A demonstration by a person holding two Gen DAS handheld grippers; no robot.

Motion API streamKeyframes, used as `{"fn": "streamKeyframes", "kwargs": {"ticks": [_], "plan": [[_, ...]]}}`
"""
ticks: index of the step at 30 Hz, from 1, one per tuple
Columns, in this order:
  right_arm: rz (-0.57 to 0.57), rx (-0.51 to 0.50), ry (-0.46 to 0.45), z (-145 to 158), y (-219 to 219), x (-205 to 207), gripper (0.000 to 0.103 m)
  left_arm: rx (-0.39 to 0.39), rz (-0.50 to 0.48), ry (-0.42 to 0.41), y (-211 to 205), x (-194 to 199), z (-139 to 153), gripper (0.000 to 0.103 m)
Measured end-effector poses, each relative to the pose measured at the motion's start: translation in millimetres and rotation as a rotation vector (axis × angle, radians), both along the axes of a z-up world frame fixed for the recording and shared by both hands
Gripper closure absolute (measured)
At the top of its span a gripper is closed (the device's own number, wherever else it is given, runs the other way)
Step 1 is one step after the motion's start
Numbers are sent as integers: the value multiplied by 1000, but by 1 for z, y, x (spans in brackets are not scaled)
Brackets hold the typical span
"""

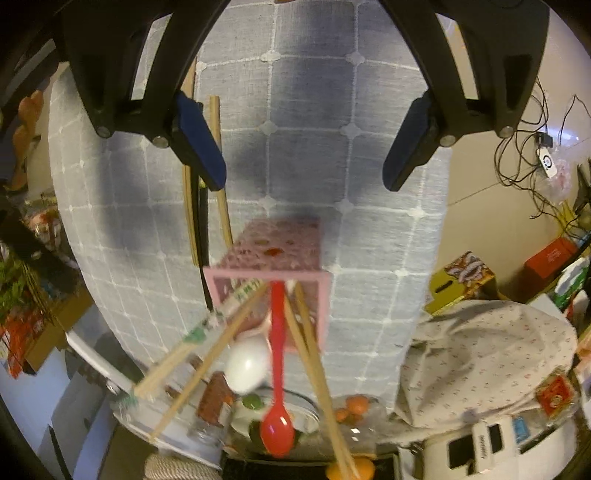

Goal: Organize utensils
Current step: 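Move the right tool to a wooden chopstick on the table and grasp it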

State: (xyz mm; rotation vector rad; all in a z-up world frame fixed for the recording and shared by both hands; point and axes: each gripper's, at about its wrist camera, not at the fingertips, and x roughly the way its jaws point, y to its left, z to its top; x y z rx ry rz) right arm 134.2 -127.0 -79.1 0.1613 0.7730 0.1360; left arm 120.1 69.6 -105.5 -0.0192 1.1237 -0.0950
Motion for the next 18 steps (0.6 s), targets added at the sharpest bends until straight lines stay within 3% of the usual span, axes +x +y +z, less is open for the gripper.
{"fn": "streamKeyframes", "kwargs": {"ticks": [10, 18], "plan": [[75, -81, 312, -71, 14, 32, 19, -20, 36, 31, 14, 8, -9, 16], [92, -101, 408, -100, 25, 44, 19, -31, 41, 38, 17, 7, -10, 16]]}}
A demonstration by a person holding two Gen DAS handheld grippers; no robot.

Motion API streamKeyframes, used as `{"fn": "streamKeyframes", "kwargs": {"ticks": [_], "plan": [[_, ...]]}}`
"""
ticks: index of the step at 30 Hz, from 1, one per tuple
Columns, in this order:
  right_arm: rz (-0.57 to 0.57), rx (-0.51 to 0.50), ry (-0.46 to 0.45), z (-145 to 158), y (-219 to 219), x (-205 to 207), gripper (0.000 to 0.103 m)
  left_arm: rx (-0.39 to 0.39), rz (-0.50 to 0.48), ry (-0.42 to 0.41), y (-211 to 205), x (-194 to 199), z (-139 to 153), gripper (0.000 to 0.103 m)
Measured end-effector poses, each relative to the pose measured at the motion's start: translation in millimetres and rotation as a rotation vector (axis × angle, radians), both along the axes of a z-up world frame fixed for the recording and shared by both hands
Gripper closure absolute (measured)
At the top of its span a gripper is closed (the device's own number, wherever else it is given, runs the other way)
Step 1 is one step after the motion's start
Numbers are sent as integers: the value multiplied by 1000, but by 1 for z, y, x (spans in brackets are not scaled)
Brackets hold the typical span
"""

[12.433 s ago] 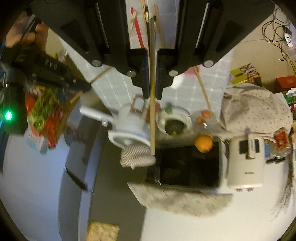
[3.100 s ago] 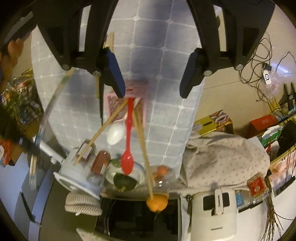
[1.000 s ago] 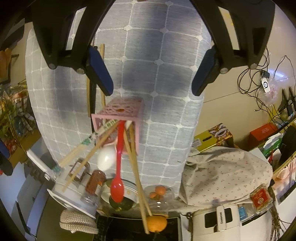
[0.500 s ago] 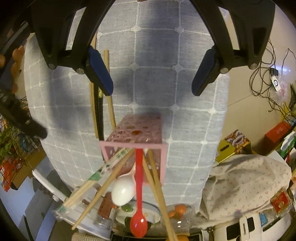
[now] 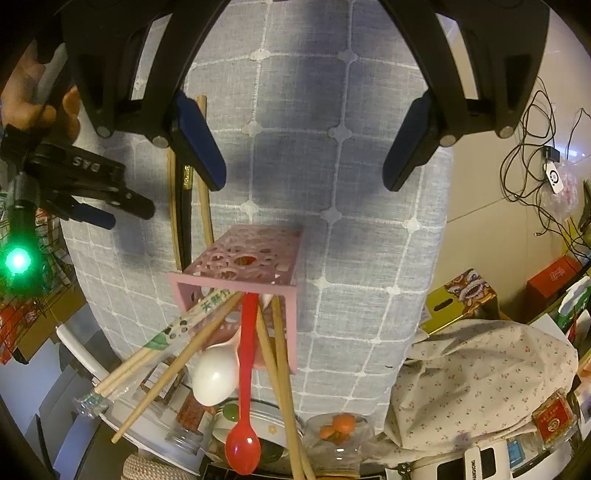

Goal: Organize utensils
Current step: 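Move the right tool to a wooden chopstick on the table and grasp it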

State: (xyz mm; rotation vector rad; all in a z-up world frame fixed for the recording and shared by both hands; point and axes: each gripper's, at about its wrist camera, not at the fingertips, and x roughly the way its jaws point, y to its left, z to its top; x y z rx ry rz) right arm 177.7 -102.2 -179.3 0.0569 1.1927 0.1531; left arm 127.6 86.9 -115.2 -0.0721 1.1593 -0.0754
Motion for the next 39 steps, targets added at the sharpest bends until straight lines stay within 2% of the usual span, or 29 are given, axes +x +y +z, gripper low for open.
{"fn": "streamKeyframes", "kwargs": {"ticks": [19, 23, 25, 27, 31, 32, 36, 39], "plan": [[16, -62, 56, -22, 18, 15, 19, 5, -7, -1, 3, -1, 0, 16], [17, -104, 56, -24, 18, 16, 21, 20, -21, -10, 2, -2, 1, 16], [22, -119, 52, -24, 19, 16, 26, 27, -30, -13, -2, -4, 1, 16], [36, -121, 51, -22, 20, 16, 44, 40, -45, -21, -6, -6, 2, 16], [55, -115, 53, -18, 14, 15, 71, 68, -85, -36, -16, -9, 4, 16], [54, -113, 55, -17, 11, 14, 82, 73, -96, -38, -19, -9, 4, 16], [35, -79, 78, -16, -6, 11, 94, 79, -147, -41, -34, -11, 4, 16], [17, -84, 85, -15, -22, 8, 95, 81, -191, -41, -48, -13, 2, 16]]}}
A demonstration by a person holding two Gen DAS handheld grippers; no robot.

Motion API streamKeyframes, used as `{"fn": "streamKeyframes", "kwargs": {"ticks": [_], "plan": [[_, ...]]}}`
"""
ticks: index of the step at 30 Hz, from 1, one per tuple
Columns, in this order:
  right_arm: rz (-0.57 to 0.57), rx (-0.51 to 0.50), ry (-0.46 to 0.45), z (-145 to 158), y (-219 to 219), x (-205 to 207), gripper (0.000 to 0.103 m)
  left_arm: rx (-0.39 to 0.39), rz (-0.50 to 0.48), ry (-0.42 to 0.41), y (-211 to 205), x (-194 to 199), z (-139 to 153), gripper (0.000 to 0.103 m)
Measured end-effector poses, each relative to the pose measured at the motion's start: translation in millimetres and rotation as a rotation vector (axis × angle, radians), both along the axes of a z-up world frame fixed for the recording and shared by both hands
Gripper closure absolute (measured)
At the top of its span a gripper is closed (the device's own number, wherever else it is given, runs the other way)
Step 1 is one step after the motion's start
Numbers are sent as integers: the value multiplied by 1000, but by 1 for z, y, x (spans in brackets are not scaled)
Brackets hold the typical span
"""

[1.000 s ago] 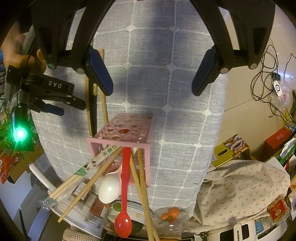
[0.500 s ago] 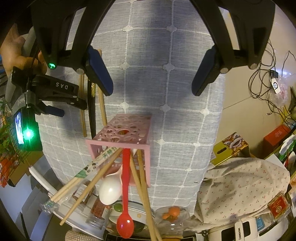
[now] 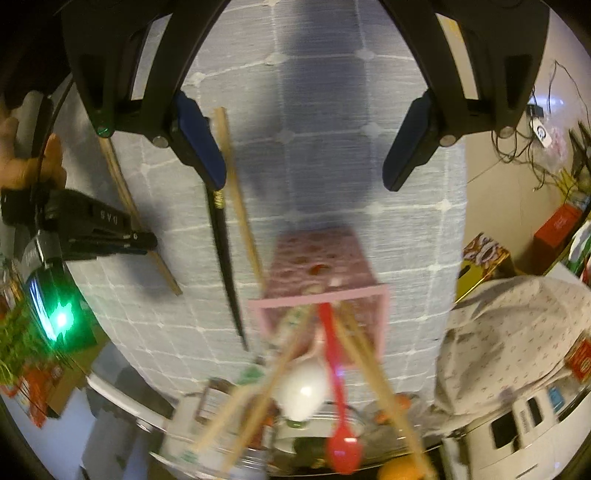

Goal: Organize utensils
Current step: 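Move the right tool to a wooden chopstick on the table and grasp it, then grasp the black chopsticks with the left tool while the right tool holds the wooden chopstick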

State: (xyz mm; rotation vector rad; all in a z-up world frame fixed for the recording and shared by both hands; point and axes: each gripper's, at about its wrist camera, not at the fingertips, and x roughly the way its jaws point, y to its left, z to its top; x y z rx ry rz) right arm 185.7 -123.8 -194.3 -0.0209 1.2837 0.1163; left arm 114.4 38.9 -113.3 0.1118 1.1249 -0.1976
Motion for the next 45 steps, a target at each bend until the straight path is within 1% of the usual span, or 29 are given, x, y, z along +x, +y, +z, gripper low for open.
{"fn": "streamKeyframes", "kwargs": {"ticks": [2, 3, 4, 5, 7, 9, 10, 13, 17, 24, 29, 33, 38, 41, 45], "plan": [[-10, 4, 1, 1, -11, -3, 95, -14, -36, 6, -11, -1, -2, 17], [-18, 11, -1, 3, -18, -4, 95, -27, -52, 4, -17, -1, -4, 22], [-26, 19, -4, 5, -24, -6, 95, -37, -66, 3, -22, -1, -5, 30], [-31, 26, -6, 6, -30, -6, 95, -42, -81, 6, -29, 1, -8, 35], [-42, 48, -13, 10, -44, -7, 95, -60, -99, 19, -39, 5, -12, 58], [-48, 62, -19, 13, -53, -9, 95, -95, -121, 34, -50, 9, -16, 68], [-51, 73, -23, 15, -60, -10, 95, -103, -133, 34, -56, 11, -18, 70], [-59, 91, -23, 19, -66, -23, 95, -94, -174, 9, -72, 17, -24, 74], [-73, 110, -20, 24, -78, -36, 95, -72, -186, -22, -80, 23, -34, 75], [-76, 131, -23, 28, -91, -43, 95, -57, -161, -7, -85, 31, -50, 75], [-75, 144, -19, 27, -94, -44, 95, -52, -159, -15, -89, 37, -51, 75], [-82, 149, -15, 26, -94, -43, 95, -43, -147, 6, -91, 42, -58, 74], [-99, 156, -12, 26, -99, -42, 95, -24, -142, -14, -97, 51, -60, 75], [-106, 160, -12, 25, -101, -41, 95, 1, -122, -19, -103, 60, -59, 75], [-109, 167, -14, 26, -105, -40, 95, 30, -120, -16, -113, 72, -60, 75]]}}
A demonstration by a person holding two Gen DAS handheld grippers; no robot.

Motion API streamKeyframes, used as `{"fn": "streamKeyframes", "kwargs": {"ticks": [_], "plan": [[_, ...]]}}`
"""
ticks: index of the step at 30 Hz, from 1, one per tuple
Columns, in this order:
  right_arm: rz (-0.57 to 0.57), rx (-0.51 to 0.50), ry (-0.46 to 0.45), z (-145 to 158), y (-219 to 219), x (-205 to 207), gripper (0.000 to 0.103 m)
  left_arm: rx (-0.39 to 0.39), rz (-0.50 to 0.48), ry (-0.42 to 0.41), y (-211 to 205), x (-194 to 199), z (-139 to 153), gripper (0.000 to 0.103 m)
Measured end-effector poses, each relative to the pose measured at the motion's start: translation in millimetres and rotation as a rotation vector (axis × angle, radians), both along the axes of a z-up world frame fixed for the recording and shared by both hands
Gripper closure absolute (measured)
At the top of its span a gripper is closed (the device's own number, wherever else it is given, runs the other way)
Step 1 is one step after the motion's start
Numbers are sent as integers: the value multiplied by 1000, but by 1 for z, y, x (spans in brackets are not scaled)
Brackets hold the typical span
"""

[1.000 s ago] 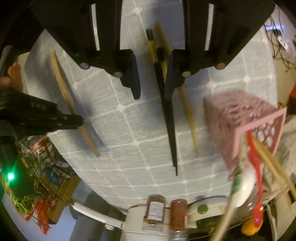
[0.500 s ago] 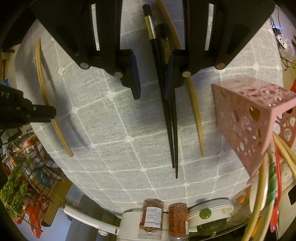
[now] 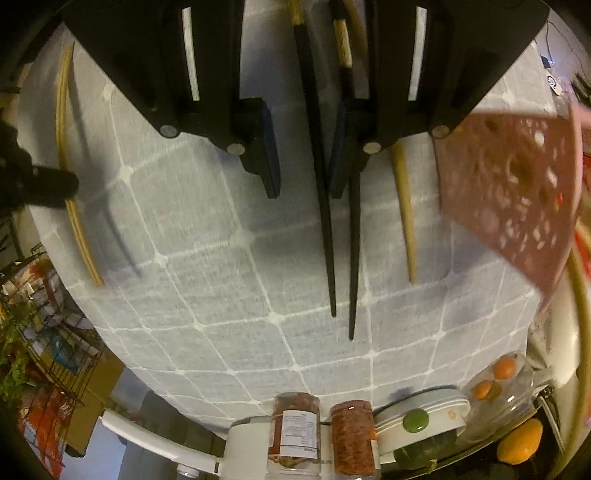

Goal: Organize utensils
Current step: 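Grasp the black chopsticks with the left tool while the right tool holds the wooden chopstick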

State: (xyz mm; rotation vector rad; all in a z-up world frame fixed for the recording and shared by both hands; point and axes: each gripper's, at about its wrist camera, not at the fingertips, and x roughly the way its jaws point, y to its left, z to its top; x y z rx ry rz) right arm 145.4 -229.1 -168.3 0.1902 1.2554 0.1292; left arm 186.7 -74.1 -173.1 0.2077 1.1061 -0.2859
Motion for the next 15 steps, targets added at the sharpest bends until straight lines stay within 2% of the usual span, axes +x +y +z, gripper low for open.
{"fn": "streamKeyframes", "kwargs": {"ticks": [10, 15], "plan": [[-25, 31, -12, 6, -16, 0, 95, 36, 46, 9, -19, 40, -2, 75], [-36, 43, -25, 11, -23, -1, 95, 34, 51, 22, -25, 48, -3, 88]]}}
